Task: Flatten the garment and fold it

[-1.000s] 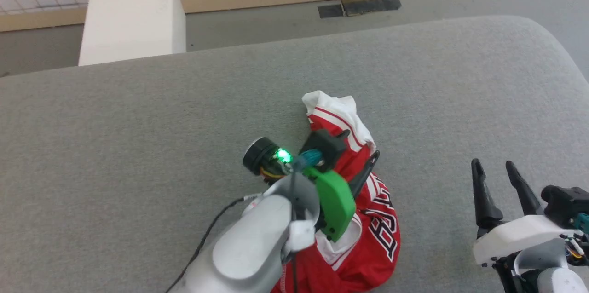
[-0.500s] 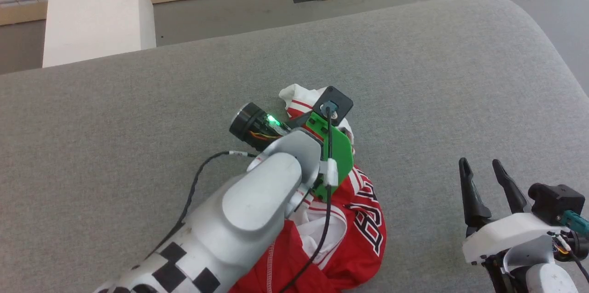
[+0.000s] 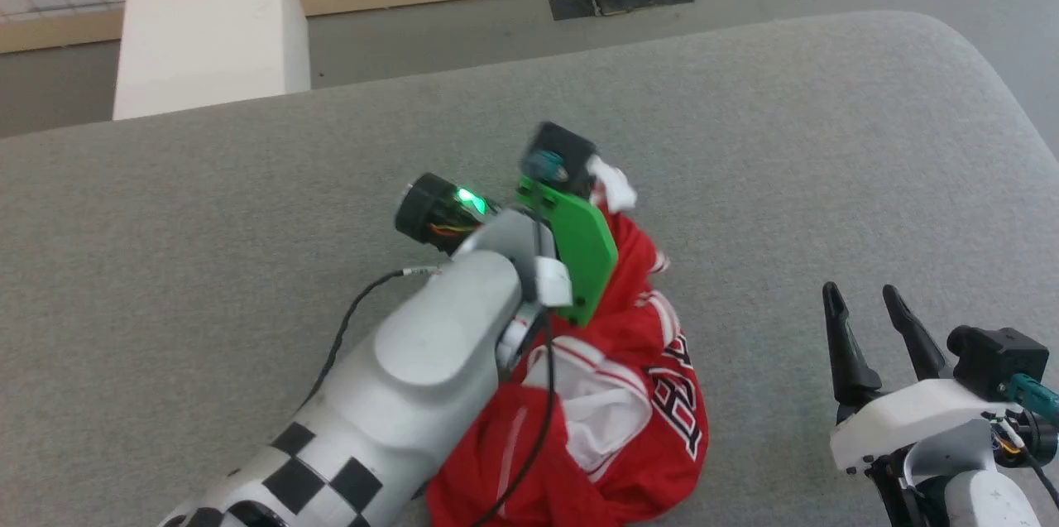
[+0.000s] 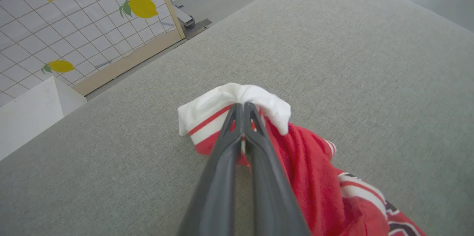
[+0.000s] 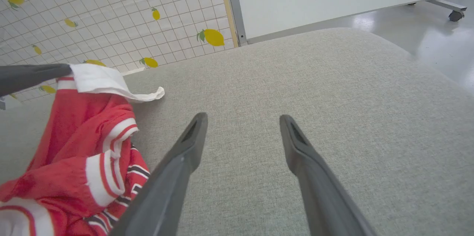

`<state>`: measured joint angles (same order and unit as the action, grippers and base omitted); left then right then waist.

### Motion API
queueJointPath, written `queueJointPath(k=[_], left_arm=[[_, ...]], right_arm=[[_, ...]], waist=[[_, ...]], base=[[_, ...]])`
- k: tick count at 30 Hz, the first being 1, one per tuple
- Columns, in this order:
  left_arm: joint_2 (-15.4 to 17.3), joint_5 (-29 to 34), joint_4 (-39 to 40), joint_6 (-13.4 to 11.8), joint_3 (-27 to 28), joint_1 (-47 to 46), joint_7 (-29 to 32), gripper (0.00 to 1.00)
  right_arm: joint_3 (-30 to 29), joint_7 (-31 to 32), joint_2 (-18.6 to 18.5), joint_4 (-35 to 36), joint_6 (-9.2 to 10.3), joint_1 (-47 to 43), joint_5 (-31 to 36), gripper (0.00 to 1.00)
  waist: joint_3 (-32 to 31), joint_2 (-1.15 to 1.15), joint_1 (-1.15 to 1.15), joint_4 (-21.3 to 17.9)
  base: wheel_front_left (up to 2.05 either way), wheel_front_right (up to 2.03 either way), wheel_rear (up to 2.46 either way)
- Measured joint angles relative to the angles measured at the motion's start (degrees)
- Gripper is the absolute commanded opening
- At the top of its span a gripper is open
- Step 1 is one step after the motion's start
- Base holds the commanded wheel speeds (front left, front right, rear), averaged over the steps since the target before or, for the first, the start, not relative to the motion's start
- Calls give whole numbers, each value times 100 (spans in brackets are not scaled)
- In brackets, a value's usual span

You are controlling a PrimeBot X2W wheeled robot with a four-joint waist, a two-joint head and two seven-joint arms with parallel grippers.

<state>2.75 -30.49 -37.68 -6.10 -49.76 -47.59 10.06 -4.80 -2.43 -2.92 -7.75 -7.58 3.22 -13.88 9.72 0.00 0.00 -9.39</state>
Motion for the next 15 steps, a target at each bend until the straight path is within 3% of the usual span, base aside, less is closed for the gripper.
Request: queueJointPath(k=[6, 11, 15], left_arm=[[324, -478, 474, -421, 949, 292, -1085, 0], [1161, -1006, 1073, -836, 1814, 1408, -1569, 0], [1575, -1482, 1497, -1138, 2339, 2525, -1672, 0]], right_arm=[[-68, 98, 0, 112, 0, -12, 18, 100], [-110, 200, 1, 227, 0, -144, 37, 100], [-103, 277, 1, 298, 0, -224, 40, 100]], waist=[[-177, 0, 0, 217], [-308, 0, 0, 464], [-389, 0, 0, 676]], base=[[0, 0, 0], [0, 0, 0], [0, 0, 0]])
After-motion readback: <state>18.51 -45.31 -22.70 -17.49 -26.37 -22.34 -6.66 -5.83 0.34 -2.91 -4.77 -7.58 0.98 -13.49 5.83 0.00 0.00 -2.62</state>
